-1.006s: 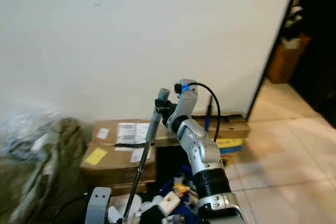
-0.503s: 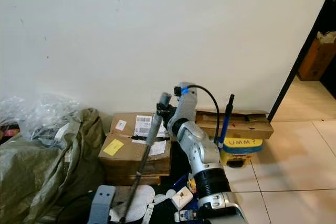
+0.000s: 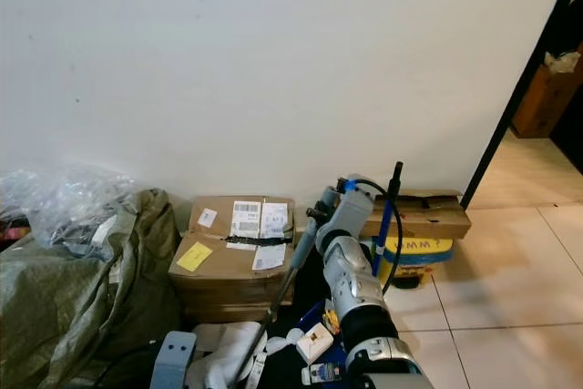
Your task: Sweep floor
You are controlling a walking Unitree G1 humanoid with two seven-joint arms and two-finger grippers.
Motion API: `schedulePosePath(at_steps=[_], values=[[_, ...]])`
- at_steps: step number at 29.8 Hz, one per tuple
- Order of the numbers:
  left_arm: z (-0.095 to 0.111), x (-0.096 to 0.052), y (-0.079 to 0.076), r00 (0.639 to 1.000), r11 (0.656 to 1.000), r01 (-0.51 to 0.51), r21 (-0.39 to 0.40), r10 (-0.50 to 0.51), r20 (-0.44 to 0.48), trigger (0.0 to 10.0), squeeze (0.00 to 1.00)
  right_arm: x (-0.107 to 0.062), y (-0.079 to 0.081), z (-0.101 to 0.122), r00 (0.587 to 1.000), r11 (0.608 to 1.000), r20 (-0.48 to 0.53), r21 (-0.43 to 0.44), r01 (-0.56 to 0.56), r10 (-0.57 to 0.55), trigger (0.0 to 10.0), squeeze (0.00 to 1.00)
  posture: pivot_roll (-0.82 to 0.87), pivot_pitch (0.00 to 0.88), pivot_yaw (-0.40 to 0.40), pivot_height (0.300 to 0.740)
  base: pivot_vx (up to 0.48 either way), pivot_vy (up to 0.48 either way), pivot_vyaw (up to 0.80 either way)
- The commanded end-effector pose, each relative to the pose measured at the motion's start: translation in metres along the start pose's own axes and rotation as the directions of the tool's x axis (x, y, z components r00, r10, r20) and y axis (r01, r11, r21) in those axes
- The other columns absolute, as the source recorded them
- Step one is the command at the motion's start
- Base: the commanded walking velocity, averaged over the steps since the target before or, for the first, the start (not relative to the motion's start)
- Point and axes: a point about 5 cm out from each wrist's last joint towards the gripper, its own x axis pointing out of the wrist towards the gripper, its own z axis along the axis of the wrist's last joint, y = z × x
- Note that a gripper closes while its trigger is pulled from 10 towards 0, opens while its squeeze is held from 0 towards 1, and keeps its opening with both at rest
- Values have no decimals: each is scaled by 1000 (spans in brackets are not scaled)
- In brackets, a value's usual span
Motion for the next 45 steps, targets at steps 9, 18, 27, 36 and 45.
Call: schedulePosePath(at_steps=[9,18,27,36,45], values=[[-9,-2,4,1000,1000,2,24,-1,-24,10000,0,-1,47,-4,996,998,81,60,-26,21,10000,0,9,106,41,740,0,0,0],[-10,-3,3,1000,999,13,34,-12,-24,10000,0,-2,33,-20,996,996,38,30,85,-86,10000,0,9,126,43,740,0,0,0],[-10,-2,2,1000,999,16,31,-15,-25,10000,0,-1,28,-22,994,974,48,-201,108,-100,10000,0,1,124,37,740,0,0,0],[-7,-2,1,1000,1000,17,25,-16,-21,10000,0,7,18,-4,997,877,69,-477,50,-19,10000,0,-18,115,32,740,0,0,0],[-6,-1,0,1000,1000,18,23,-18,-20,10000,0,16,25,34,982,823,151,-568,-7,112,10000,0,-29,108,26,740,0,0,0]])
